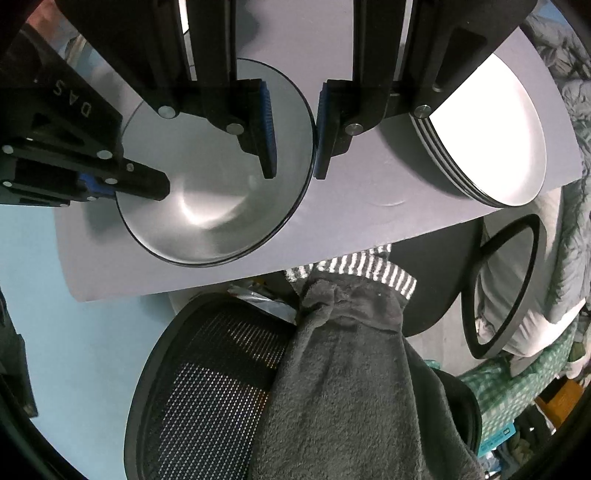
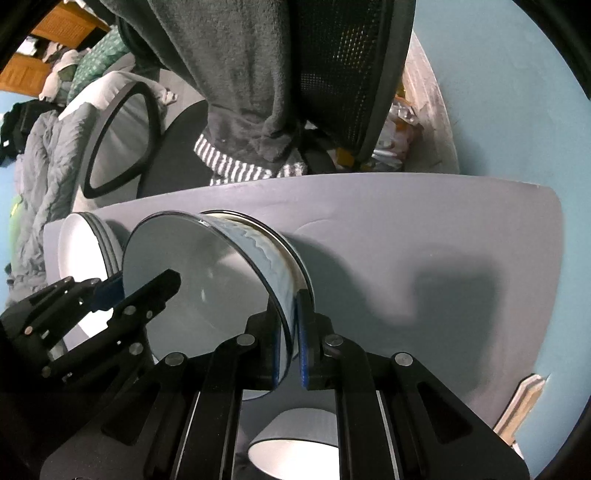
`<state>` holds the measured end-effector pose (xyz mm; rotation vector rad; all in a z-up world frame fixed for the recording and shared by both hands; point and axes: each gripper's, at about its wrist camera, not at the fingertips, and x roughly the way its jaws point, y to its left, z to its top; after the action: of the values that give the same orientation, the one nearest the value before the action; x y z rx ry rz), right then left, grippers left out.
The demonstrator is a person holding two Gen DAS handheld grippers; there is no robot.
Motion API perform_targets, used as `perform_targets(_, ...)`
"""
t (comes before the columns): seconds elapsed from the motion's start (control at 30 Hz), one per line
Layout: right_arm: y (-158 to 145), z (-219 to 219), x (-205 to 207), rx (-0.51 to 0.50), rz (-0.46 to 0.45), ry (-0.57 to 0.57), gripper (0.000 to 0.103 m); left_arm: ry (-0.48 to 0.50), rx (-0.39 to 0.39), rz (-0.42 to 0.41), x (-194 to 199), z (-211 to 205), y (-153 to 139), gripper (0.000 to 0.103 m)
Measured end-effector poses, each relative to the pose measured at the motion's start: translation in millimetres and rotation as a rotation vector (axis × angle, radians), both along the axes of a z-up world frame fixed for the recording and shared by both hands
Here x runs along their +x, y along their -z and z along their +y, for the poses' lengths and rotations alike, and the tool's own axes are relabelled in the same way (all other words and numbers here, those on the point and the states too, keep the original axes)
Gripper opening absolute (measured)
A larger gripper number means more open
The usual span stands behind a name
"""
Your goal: Organize plates and bowls
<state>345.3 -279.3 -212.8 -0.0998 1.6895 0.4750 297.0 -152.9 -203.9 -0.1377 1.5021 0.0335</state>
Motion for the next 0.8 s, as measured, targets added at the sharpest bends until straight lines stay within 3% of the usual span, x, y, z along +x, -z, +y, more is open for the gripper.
perform_targets(0.23,-0.7,-0.1,-3.5,-0.023,0.003,0.001,0.009,0.003,0.011,0.018,-1.5,1.0,5.1,0.02)
perform_targets(0.4,-1.4,-1.4,-4.8,-0.03,0.01,0.019,0.01,-0.028,-0.02,0.006,-4.3,8.6,1.9,0.027)
perform_targets(0.57,-5.7,-2.8,-6.3,-0.021,0.008,0.043,0.017,-0.044,-0.035,-0.01,-7.5,13.5,-2.8,0.034)
perform_targets(0.63,-9.4,-2.5,-6.5,-0.027,-0.01,0.043,0.026,-0.049,-0.042,-0.016,-8.1,15.2,-4.4,0.034)
perform_targets(0.8,-10.1,-4.2,-6.6,-0.027,-0.012,0.056,0.028,-0.054,-0.056,-0.027,-11.7,17.1,-9.6,0.034)
